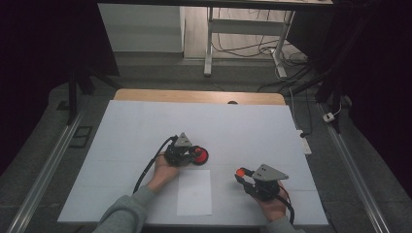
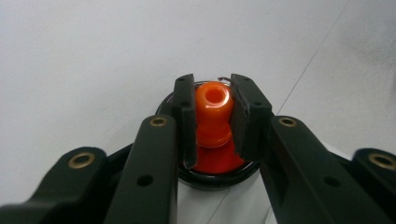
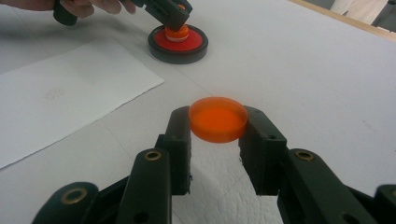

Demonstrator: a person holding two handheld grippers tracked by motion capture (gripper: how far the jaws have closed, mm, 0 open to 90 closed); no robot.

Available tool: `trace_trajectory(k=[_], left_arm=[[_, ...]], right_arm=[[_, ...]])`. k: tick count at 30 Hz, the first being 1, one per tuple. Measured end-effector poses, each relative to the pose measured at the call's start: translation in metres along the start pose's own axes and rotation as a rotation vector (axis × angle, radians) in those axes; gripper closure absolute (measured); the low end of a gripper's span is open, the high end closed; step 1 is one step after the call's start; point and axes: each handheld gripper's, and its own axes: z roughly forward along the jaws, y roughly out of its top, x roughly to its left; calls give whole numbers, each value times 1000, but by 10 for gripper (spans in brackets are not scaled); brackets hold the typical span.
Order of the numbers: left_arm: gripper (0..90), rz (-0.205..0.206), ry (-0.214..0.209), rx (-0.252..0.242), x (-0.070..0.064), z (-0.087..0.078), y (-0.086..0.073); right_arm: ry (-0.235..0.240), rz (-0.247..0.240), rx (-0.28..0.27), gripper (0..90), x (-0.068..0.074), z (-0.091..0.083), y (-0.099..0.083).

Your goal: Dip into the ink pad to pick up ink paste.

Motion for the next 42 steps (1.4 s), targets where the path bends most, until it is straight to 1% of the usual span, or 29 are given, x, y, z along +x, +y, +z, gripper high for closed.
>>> trace_trajectory(k=[5, 15, 17, 18, 20, 22, 25, 31, 38, 40, 42], left_arm=[[727, 4, 1, 0, 0, 0, 0], [726, -1, 1, 1, 0, 0, 1], [724, 18, -1, 0, 0, -1, 1], [724, 17, 1, -8, 1, -1, 1], [723, 17, 17, -43, 2, -4, 2], [723, 3, 3, -92, 2, -8, 5], [723, 17, 6, -90, -1, -10, 7], [722, -7, -25, -100, -1, -17, 11], [722, -23, -30, -103, 0, -23, 11], [721, -32, -37, -109, 1, -26, 11], [722, -30, -43, -110, 0, -29, 12]], right_arm=[[-5, 1, 3, 646, 0, -1, 0], [-3, 4, 2, 646, -1, -1, 0], [-1, 3, 5, 646, -1, 0, 0], [1, 5, 2, 646, -1, 0, 0], [4, 6, -1, 647, -1, 1, 0], [5, 5, -2, 646, 0, 0, 0], [2, 5, 2, 646, 0, 0, 0], [2, 3, -4, 646, 0, 0, 1], [1, 0, 0, 646, 0, 0, 1], [2, 1, 0, 646, -1, -1, 1], [6, 4, -5, 646, -1, -1, 1]])
